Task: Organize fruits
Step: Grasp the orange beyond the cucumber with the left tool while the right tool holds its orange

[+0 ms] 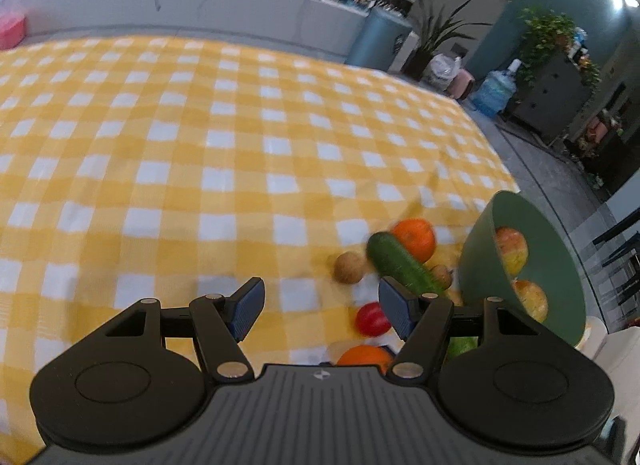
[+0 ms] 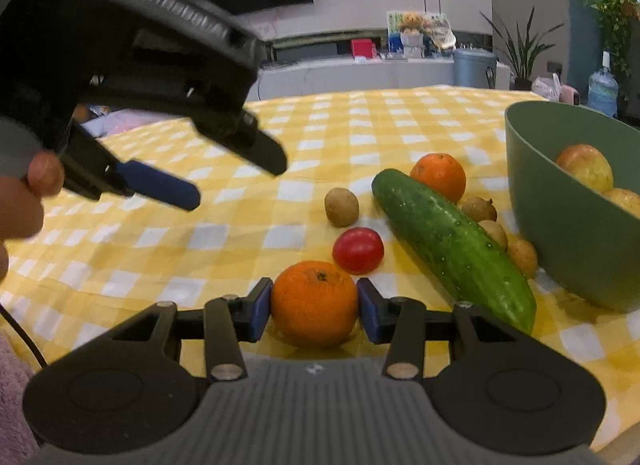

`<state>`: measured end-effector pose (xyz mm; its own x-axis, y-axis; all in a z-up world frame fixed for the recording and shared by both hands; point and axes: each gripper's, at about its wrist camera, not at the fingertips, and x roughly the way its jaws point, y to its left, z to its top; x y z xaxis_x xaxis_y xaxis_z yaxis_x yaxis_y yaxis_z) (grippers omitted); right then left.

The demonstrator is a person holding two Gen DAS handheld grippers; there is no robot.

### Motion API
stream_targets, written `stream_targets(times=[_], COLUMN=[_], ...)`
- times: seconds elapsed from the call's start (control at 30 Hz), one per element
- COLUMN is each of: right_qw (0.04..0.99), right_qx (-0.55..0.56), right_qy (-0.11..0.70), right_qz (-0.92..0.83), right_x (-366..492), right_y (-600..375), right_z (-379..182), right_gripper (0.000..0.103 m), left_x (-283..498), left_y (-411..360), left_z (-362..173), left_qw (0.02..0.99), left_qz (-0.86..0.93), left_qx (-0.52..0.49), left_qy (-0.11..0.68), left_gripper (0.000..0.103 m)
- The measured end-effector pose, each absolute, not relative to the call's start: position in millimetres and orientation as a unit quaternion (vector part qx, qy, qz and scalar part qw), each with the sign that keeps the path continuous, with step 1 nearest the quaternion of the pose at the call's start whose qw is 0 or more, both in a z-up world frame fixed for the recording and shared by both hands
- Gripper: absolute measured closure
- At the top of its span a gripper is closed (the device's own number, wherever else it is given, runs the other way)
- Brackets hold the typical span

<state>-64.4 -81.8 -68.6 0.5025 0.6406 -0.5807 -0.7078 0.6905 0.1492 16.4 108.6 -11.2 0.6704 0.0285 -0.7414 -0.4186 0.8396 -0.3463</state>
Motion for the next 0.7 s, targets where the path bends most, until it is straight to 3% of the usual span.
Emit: stream_targets(times=[0.5, 0.7], right_qw=[0.862, 0.86], right_qx=[-0.014, -0.005], right_qy=[0.288, 0.287], right_qz=[0.417, 0.422], right_x=[-62, -60], right_y=[-95, -100], right_z=[-78, -78], right_gripper=[0.06, 0.059], left_x=[112, 142], left_y=[90, 65], left_z=[-15, -20], left_qw=[0.868, 0.89], left_qz=[0.047, -0.023], left_qx=[-0.228, -0.105], left_qy=[0.439, 0.444], left_gripper=[0.024, 0.024])
